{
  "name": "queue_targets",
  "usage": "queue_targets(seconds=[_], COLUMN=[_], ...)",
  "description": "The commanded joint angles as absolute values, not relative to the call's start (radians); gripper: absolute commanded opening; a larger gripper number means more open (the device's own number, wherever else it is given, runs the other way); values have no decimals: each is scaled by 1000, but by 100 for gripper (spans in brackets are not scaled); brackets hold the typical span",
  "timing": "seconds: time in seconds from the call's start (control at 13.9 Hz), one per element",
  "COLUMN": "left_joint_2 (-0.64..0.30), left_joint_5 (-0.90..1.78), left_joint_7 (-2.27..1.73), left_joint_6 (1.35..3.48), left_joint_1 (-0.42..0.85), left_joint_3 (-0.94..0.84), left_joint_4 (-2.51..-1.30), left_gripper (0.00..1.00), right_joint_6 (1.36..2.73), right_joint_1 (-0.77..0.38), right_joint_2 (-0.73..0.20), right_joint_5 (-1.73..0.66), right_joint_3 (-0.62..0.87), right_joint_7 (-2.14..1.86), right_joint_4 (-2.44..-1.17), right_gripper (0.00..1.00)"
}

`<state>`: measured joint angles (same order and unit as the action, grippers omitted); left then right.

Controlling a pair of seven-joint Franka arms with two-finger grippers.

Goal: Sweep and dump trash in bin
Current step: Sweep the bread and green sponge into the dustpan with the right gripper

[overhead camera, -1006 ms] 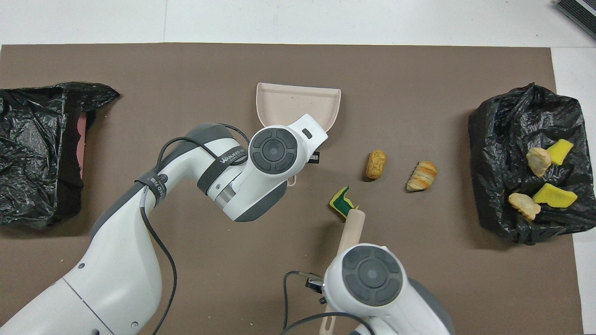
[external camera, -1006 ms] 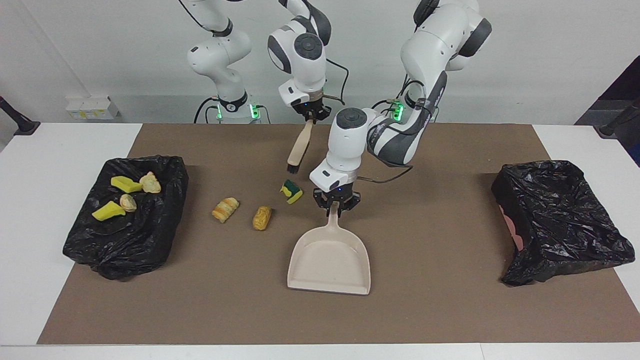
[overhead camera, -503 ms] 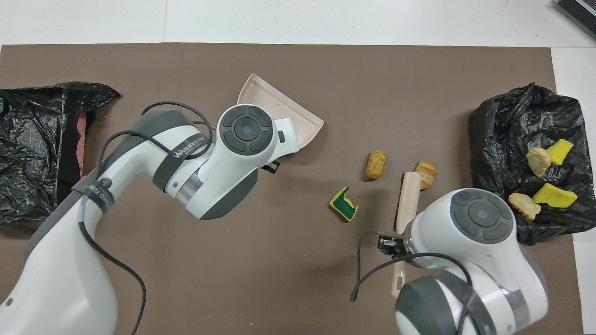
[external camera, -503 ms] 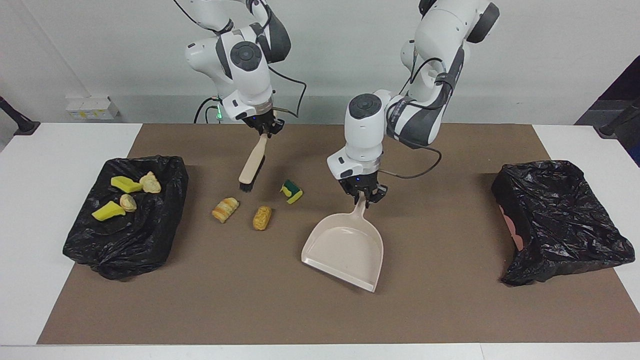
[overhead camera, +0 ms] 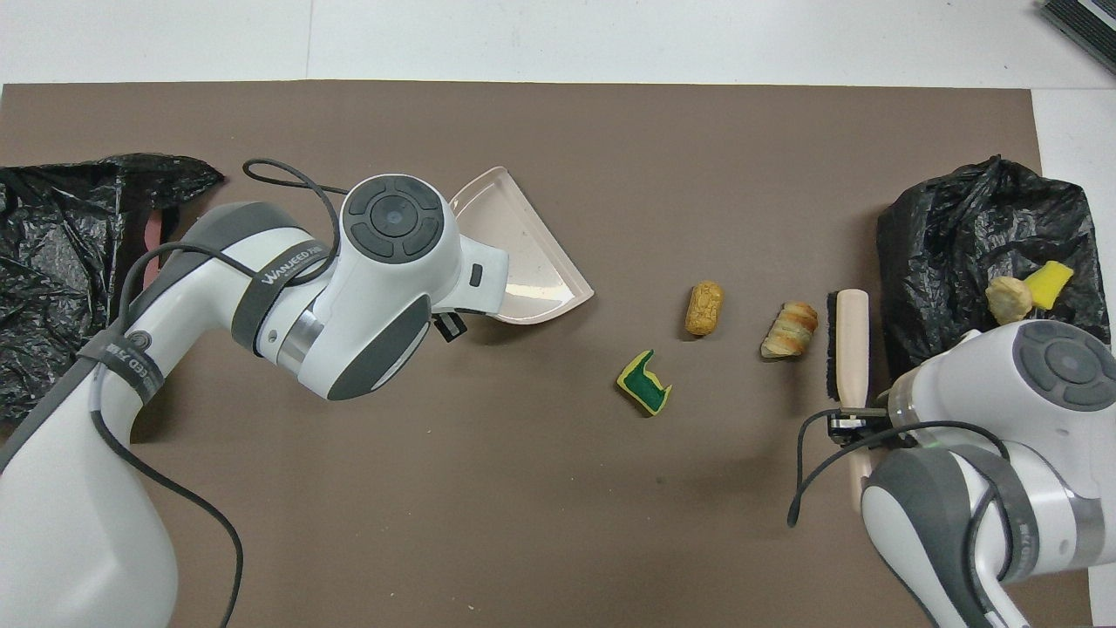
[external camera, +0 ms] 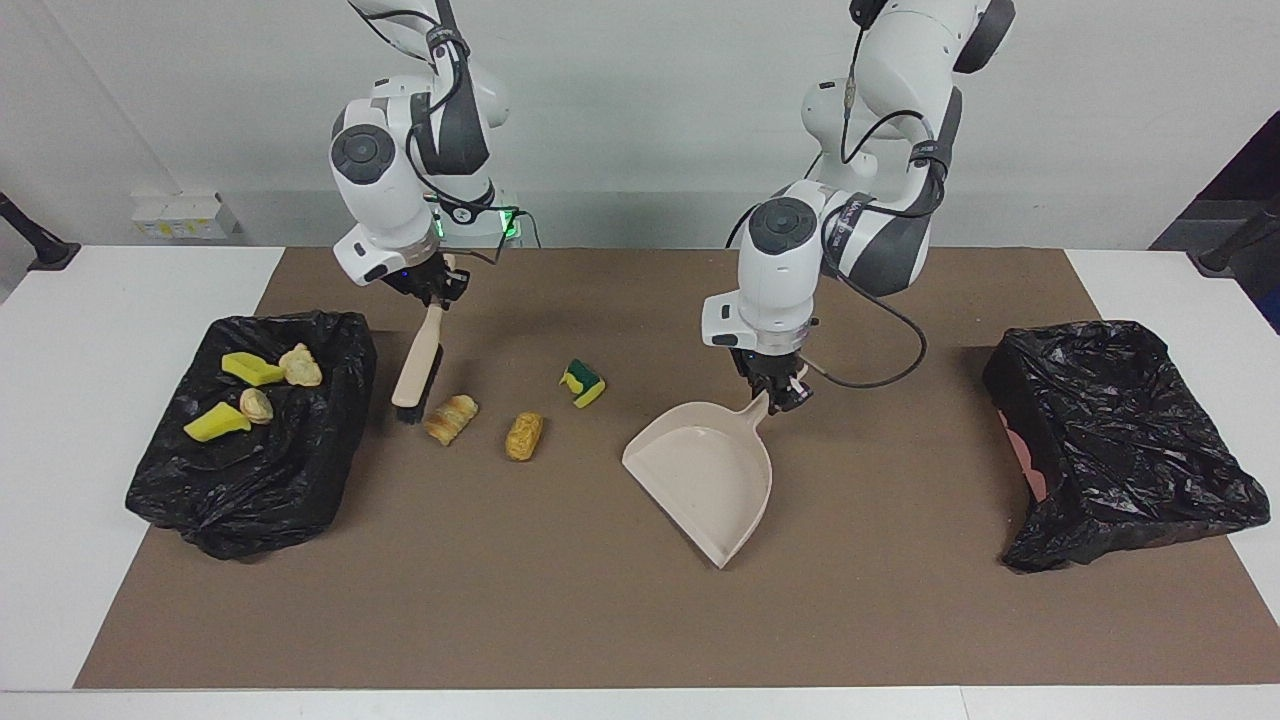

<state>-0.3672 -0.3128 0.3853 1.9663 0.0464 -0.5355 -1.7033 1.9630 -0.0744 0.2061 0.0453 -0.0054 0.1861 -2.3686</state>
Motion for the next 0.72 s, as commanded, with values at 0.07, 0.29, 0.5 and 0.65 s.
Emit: queue_targets(seconds=[0.07, 0.29, 0.5, 0.65], left_joint_2=[-310, -279, -235, -209], left_joint_5=[-290, -291, -291, -291], left_joint_7=[595, 658, 778, 770], left_joint_6=[2006, 2036, 2040, 2036], left_joint_1=[17, 23, 21, 25], left_joint_3=[-546, -546, -546, -548], left_joint_4=[-1808, -1876, -1946, -1980], left_gripper=[0, 0, 0, 0], right_joint_6=[2077, 2080, 2103, 2138], right_joint_1=[-22, -40, -92, -133], right_joint_2=[180, 183, 126, 103], right_joint_5=[74, 74, 74, 57], right_joint_3=[11, 14, 14, 14], right_joint_7=[86, 72, 54, 99], right_joint_4=[-2436, -2454, -2453, -2450], right_gripper=[0, 0, 0, 0])
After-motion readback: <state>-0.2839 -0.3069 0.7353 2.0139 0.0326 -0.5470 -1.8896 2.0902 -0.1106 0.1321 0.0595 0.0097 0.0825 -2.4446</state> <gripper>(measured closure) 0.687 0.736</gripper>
